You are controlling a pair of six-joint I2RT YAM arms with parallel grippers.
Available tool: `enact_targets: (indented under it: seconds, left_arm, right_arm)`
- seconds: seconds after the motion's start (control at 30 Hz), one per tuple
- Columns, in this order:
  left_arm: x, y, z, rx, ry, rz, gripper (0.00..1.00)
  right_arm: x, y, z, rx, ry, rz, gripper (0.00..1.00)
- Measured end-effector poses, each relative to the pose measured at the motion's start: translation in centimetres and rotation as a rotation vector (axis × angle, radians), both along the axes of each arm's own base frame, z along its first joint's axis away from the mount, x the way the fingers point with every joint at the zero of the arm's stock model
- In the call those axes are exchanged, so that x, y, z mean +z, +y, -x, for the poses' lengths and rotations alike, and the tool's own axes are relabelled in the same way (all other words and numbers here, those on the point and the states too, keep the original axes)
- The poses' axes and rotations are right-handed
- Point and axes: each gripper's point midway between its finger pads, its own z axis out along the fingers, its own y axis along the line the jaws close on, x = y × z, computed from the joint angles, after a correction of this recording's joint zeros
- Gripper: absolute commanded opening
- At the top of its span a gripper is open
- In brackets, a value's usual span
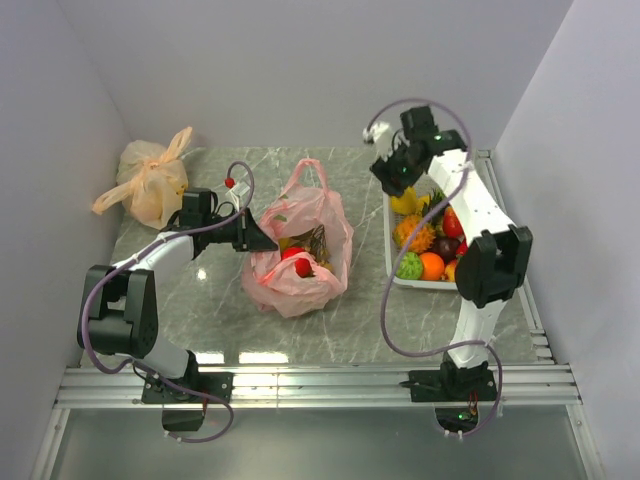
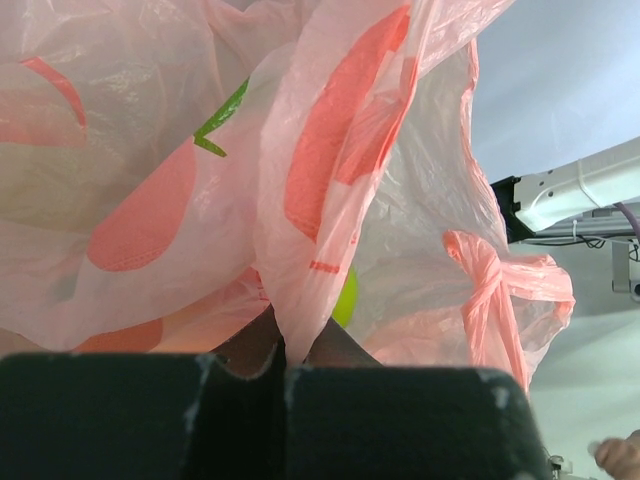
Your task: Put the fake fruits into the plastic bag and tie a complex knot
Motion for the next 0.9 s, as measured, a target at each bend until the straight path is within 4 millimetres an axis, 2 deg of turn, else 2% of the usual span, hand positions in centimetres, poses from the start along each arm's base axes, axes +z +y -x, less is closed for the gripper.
enact_targets:
  seconds: [0.03, 0.13, 0.17, 0.23, 0.33, 0.4, 0.47, 0.53, 0.63, 0.73, 0.8, 0.83, 0.87, 0.9]
  left_arm:
    - [0.0, 0.0, 0.0, 0.0, 0.001, 0.0, 0.01]
    - [0.0, 0.0, 0.1, -0.001, 0.003, 0.0, 0.0]
    - [0.0, 0.0, 0.1, -0.003, 0.003, 0.0, 0.01]
    - [0.0, 0.0, 0.2, -0.007, 0.008, 0.0, 0.0]
    - [0.1, 0.0, 0.2, -0.011, 0.001, -0.002, 0.0]
    - [0.3, 0.0, 0.0, -0.013, -0.009, -0.003, 0.0]
    - [0.5, 0.0, -0.1, -0.014, -0.016, -0.002, 0.01]
    - [0.8, 0.0, -0.3, -0.014, -0.022, -0.002, 0.0]
    - [1.0, -0.1, -0.4, -0.018, -0.024, -0.001, 0.01]
    - [0.9, -0.1, -0.5, -0.025, -0.019, 0.0, 0.01]
    - [0.9, -0.1, -0.6, -0.031, -0.016, -0.004, 0.01]
    - [0.9, -0.1, -0.7, -0.034, -0.016, -0.005, 0.0]
    - [1.0, -0.1, -0.7, -0.038, -0.018, -0.005, 0.01]
    - [1.0, -0.1, -0.7, -0.042, -0.019, -0.006, 0.01]
  right_arm:
    - [1.9, 0.7, -0.2, 0.005, -0.036, -0.045, 0.43]
    - [10.2, 4.0, 0.4, 0.064, -0.167, -0.238, 0.42]
    - [12.2, 4.7, 0.9, 0.082, -0.201, -0.284, 0.41]
    - [16.5, 7.9, 3.2, 0.171, -0.253, -0.399, 0.41]
    - [18.7, 13.1, 7.9, 0.327, -0.233, -0.499, 0.39]
    - [17.8, 16.8, 11.3, 0.436, -0.172, -0.534, 0.38]
    - [15.1, 19.9, 14.6, 0.523, -0.074, -0.526, 0.38]
    - [11.8, 21.8, 16.7, 0.57, 0.012, -0.494, 0.38]
    - [6.1, 23.1, 18.2, 0.59, 0.122, -0.427, 0.39]
    - [1.7, 22.8, 17.8, 0.552, 0.171, -0.362, 0.41]
    - [0.4, 23.0, 16.8, 0.517, 0.162, -0.339, 0.58]
    - [0.2, 23.1, 16.3, 0.504, 0.148, -0.335, 0.77]
    - [0.3, 23.2, 15.9, 0.485, 0.131, -0.335, 0.89]
    - [0.5, 23.3, 15.4, 0.468, 0.115, -0.336, 0.96]
